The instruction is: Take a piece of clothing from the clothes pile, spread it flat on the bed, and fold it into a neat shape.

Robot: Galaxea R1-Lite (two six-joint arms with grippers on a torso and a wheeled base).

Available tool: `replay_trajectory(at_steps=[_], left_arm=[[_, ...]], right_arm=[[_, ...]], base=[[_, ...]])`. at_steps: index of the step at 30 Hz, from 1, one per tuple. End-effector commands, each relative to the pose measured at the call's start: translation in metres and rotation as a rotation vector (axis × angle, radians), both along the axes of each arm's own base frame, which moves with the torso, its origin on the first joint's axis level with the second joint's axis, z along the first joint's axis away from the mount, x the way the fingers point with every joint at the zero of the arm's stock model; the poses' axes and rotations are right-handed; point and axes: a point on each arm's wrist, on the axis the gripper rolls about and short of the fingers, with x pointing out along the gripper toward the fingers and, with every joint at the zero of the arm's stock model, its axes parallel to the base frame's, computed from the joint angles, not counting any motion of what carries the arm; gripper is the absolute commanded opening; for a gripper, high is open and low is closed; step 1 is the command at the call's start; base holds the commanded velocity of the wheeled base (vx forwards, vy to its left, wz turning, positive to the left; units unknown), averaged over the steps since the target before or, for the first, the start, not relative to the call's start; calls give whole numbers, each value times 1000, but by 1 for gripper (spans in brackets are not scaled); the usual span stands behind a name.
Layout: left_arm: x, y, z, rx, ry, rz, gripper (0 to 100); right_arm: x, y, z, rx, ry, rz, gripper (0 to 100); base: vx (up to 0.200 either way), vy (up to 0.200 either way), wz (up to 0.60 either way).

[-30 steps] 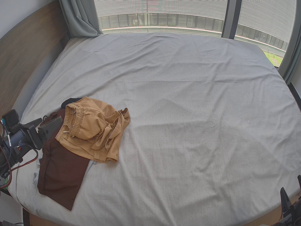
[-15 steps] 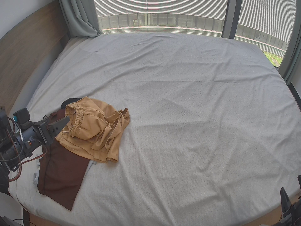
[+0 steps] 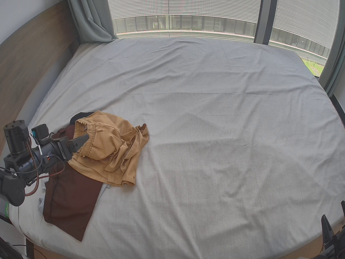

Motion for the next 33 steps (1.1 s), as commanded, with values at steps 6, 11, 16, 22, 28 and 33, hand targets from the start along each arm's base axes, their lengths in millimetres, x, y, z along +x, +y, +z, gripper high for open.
replay_trajectory(at_steps=[6, 11, 16, 22, 28, 33], left_arm=[[43, 3, -23, -2, 2, 8, 100], [56, 3, -31, -21, 23, -13, 100], [72, 3, -33, -49, 34, -5, 100], [81, 2, -30, -109, 95, -14, 100], [90, 2, -29, -131, 105, -24, 100], [99, 2, -31, -131, 104, -25, 100]], right_arm=[[0, 0, -5, 0, 0, 1, 100], [0, 0, -5, -2, 0, 1, 100], [0, 0, -5, -2, 0, 1, 100], [0, 0, -5, -2, 0, 1, 100], [0, 0, -5, -2, 0, 1, 100], [0, 0, -5, -2, 0, 1, 100]], base=[[0, 0, 0], [0, 0, 0], [0, 0, 0], [0, 0, 0], [0, 0, 0], [0, 0, 0]])
